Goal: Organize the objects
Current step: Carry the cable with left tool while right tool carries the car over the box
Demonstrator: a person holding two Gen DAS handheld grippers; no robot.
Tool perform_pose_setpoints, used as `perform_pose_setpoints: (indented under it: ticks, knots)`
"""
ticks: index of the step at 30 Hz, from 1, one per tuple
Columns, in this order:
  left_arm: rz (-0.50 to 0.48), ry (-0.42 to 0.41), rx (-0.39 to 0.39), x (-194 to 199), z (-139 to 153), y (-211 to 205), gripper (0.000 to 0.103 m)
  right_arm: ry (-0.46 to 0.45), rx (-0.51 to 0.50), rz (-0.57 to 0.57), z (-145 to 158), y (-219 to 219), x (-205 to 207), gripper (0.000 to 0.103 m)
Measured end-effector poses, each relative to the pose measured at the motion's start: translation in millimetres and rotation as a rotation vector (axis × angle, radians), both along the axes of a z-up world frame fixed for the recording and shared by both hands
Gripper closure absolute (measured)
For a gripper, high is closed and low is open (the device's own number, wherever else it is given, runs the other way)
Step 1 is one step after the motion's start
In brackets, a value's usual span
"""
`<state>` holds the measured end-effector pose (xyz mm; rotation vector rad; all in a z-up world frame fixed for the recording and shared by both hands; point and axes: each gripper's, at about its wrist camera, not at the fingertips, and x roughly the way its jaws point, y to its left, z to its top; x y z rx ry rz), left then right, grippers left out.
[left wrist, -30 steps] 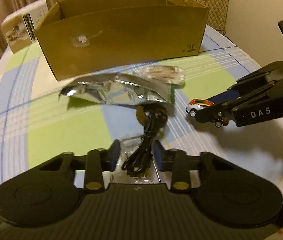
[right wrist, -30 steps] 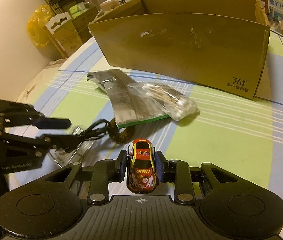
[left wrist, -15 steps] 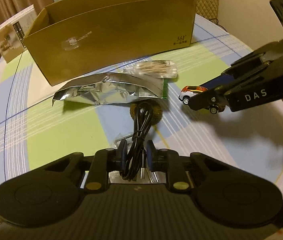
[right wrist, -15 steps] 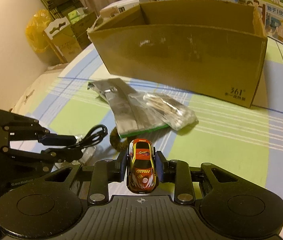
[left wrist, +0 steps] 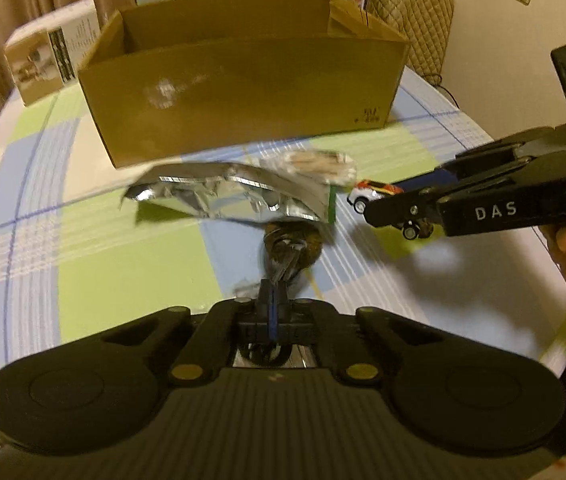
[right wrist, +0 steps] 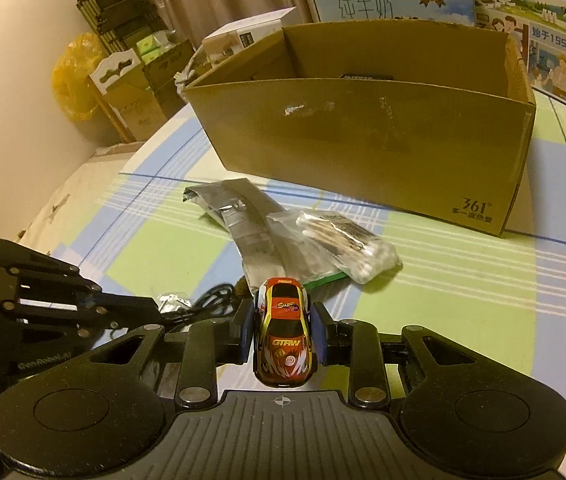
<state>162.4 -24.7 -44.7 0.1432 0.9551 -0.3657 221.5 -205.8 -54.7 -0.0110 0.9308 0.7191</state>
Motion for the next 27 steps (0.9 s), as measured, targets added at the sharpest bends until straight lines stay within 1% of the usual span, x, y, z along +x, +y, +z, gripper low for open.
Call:
perform_pose_setpoints:
  ticks: [2,5,7,10,11,14,15,18,19,20,21,23,24,27]
  knots:
    - [0.005,0.007,-0.004,0,-5,2,0.102,0.002,0.000,-0.004,-1,-1,1,0.076]
    - [0.015,-0.003,-0.014,-2,-7,1,0.098,0.005,-0.003,-0.008,-2,-1,3,0.076]
    - [-0.002,-0.010,-0.012,-2,-7,-2,0.097,0.005,-0.002,-0.007,-2,0,3,0.076]
    - [-0.037,-0.016,0.016,1,-10,-10,0.096,0.004,0.001,-0.006,-2,1,4,0.076]
    - [-0.051,-0.018,0.028,3,-11,-14,0.093,0.004,0.002,-0.006,-2,1,4,0.076]
    - [-0.089,-0.021,0.069,8,-15,-23,0.079,0.002,0.002,-0.011,-2,1,5,0.076]
    - [-0.101,-0.021,0.087,9,-17,-26,0.079,0.002,0.002,-0.014,-2,0,5,0.076]
    - [-0.141,-0.019,0.154,9,-26,-34,0.079,0.000,0.005,-0.020,-1,-1,5,0.076]
    - [-0.140,-0.018,0.158,9,-26,-34,0.081,-0.001,0.007,-0.021,0,-2,5,0.076]
    - [-0.129,-0.021,0.163,8,-26,-33,0.089,-0.003,0.008,-0.023,0,-2,5,0.076]
    - [-0.121,-0.020,0.159,7,-24,-32,0.090,-0.004,0.011,-0.024,1,-2,5,0.076]
    - [-0.097,-0.016,0.127,7,-18,-26,0.090,-0.007,0.018,-0.026,2,-2,5,0.076]
    - [-0.089,-0.023,0.116,7,-15,-24,0.093,-0.008,0.022,-0.027,3,-2,5,0.076]
    - [-0.067,-0.044,0.105,6,-3,-19,0.093,-0.012,0.029,-0.030,5,-2,5,0.076]
